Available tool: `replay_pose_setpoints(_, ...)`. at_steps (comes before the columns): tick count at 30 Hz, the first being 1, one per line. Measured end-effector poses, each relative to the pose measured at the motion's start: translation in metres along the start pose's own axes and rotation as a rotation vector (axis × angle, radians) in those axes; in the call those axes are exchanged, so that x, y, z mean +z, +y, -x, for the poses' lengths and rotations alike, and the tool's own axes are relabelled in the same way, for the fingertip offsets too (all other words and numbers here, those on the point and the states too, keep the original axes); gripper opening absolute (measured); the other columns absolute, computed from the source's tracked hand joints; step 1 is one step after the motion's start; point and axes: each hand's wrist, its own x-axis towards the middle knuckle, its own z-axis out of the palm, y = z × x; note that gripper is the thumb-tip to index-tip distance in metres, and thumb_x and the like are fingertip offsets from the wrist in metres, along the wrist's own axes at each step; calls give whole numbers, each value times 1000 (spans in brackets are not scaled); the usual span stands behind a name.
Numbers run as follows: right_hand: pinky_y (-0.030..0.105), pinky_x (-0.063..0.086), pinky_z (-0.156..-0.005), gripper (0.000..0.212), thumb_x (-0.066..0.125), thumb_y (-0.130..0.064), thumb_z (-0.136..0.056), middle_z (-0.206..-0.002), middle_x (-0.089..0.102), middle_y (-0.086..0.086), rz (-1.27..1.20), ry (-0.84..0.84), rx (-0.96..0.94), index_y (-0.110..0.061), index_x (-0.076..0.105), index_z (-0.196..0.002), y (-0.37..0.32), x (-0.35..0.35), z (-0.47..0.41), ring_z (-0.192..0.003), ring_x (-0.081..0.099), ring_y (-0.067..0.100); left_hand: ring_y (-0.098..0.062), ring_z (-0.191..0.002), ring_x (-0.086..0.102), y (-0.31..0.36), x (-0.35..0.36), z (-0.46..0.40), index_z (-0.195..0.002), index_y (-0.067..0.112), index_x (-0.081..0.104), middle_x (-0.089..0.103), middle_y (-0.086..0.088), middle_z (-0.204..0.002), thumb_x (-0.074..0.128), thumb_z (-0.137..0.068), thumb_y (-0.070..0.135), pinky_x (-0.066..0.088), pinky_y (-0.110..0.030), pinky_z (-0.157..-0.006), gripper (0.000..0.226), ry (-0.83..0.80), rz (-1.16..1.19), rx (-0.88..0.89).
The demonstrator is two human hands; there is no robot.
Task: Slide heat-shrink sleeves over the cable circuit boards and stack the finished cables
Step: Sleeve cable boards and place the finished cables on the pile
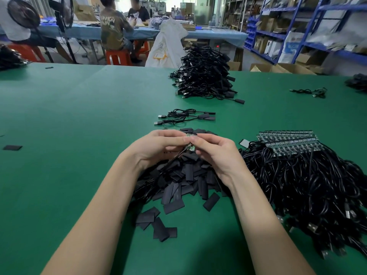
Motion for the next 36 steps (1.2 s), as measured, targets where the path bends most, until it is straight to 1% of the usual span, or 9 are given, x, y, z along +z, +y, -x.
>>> replay_pose_setpoints(5, 13, 53, -63, 20, 87, -21, -53, -79, 76, -1, -204, -114, 97, -17, 83, -73, -5, -3, 0, -62, 66, 4, -3, -63, 64, 6, 1, 4, -87, 14, 73, 71, 7, -76, 75, -71, 15, 54, -15, -63, 16, -82, 76, 0)
replay_pose_setpoints(11, 14, 54, -58, 15, 83, -12, -61, -80, 75, 2, -333, -151, 174, -11, 82, -76, -6, -2, 2, -64, 64, 6, -7, -69, 69, 9, 4, 6, -80, 16, 80, 74, 2, -80, 73, -74, 13, 57, -18, -63, 9, -93, 258, -2)
replay_pose_setpoints(14, 15, 54, -57, 16, 84, -13, -63, -77, 73, 0, -320, -138, 181, -12, 82, -79, -8, -5, 4, -61, 64, 6, -10, -68, 59, 7, -8, 4, -86, 16, 76, 66, -1, -80, 81, -73, 19, 56, -19, -67, 15, 130, 99, 74)
replay_pose_setpoints(19, 16, 53, -55, 20, 83, -15, -79, -77, 72, -5, -79, 41, 127, -14, 73, -96, -10, -9, 3, -61, 64, 6, -6, -85, 66, 2, -19, 4, -103, 30, 69, 68, 13, -97, 80, -83, 37, 49, -22, -71, 24, 726, -691, 244)
replay_pose_setpoints(21, 16, 52, -55, 15, 81, -13, -83, -76, 72, -3, -87, 65, 88, -12, 73, -95, -8, -4, 2, -61, 65, 7, -8, -81, 67, 10, -17, 4, -102, 26, 69, 71, 7, -97, 78, -86, 39, 50, -23, -70, 23, 565, -572, 260)
replay_pose_setpoints(24, 17, 55, -60, 14, 78, -12, -87, -81, 75, 1, -147, 31, 58, -8, 73, -100, -7, 1, 1, -67, 71, 10, -9, -78, 65, 16, -5, 11, -103, 16, 71, 74, -3, -95, 76, -88, 35, 53, -21, -73, 24, 63, -398, 102)
replay_pose_setpoints(26, 17, 56, -63, 13, 75, -19, -91, -86, 78, 2, -122, 16, 47, -9, 75, -100, -7, 1, 1, -75, 74, 11, -12, -75, 61, 15, -1, 13, -99, 13, 70, 72, -8, -87, 73, -92, 23, 52, -18, -68, 13, -2, -380, 70)
replay_pose_setpoints(31, 4, 42, -63, 15, 78, -42, -84, -78, 72, -22, 841, 144, -310, -29, 78, -92, 9, -5, -6, -65, 59, -9, -5, -57, 61, 12, -7, 13, -92, 11, 67, 69, -7, -75, 72, -93, 11, 47, -12, -52, 4, 238, -359, 60)
replay_pose_setpoints(36, 28, 54, -85, 25, 82, -40, -83, -87, 68, -13, 1142, 24, -280, -28, 79, -104, 16, 1, -6, -75, 60, 7, -9, -64, 56, 10, -9, 11, -89, 16, 69, 66, -4, -78, 75, -91, 16, 46, -12, -54, 6, 260, -422, 44)
